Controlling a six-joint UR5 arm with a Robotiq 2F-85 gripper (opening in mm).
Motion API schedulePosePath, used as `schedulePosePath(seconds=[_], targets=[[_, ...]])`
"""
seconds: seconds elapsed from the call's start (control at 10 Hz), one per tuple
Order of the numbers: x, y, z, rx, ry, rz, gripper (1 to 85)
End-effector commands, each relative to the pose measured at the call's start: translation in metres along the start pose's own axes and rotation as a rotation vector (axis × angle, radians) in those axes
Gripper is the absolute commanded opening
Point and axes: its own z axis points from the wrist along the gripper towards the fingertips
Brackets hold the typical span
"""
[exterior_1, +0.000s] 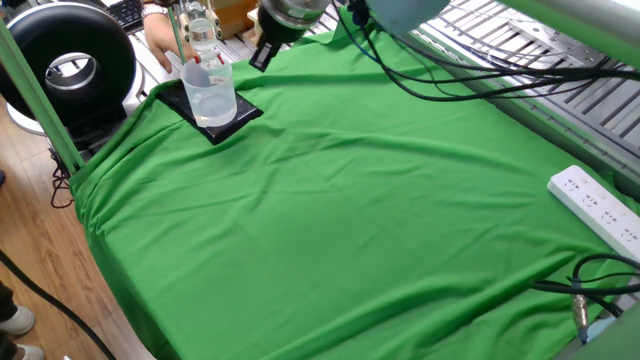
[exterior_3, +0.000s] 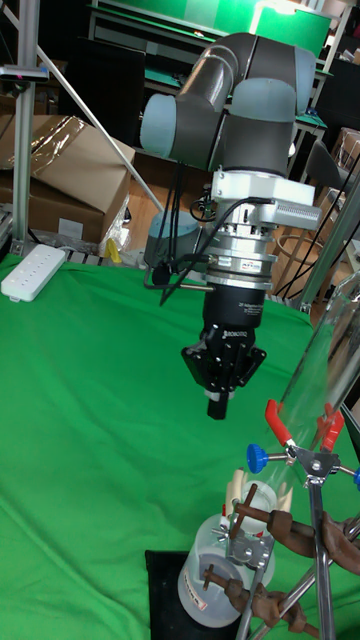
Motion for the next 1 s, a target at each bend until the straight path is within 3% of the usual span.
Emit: schedulePosePath(seconds=[0.0, 0.2, 0.3, 0.6, 0.9], targets=[[-0.016, 0.011, 0.013, -0.017, -0.065, -0.003, 1.3], [-0.011, 0.01, 0.018, -0.019, -0.053, 0.07, 1.3], [-0.004, 0.011, 0.019, -0.024, -0.024, 0.118, 1.3], [0.004, 0.007, 0.019, -0.007, 0.002, 0.269, 1.3], [0.011, 0.008, 0.022, -0.006, 0.028, 0.272, 1.3]])
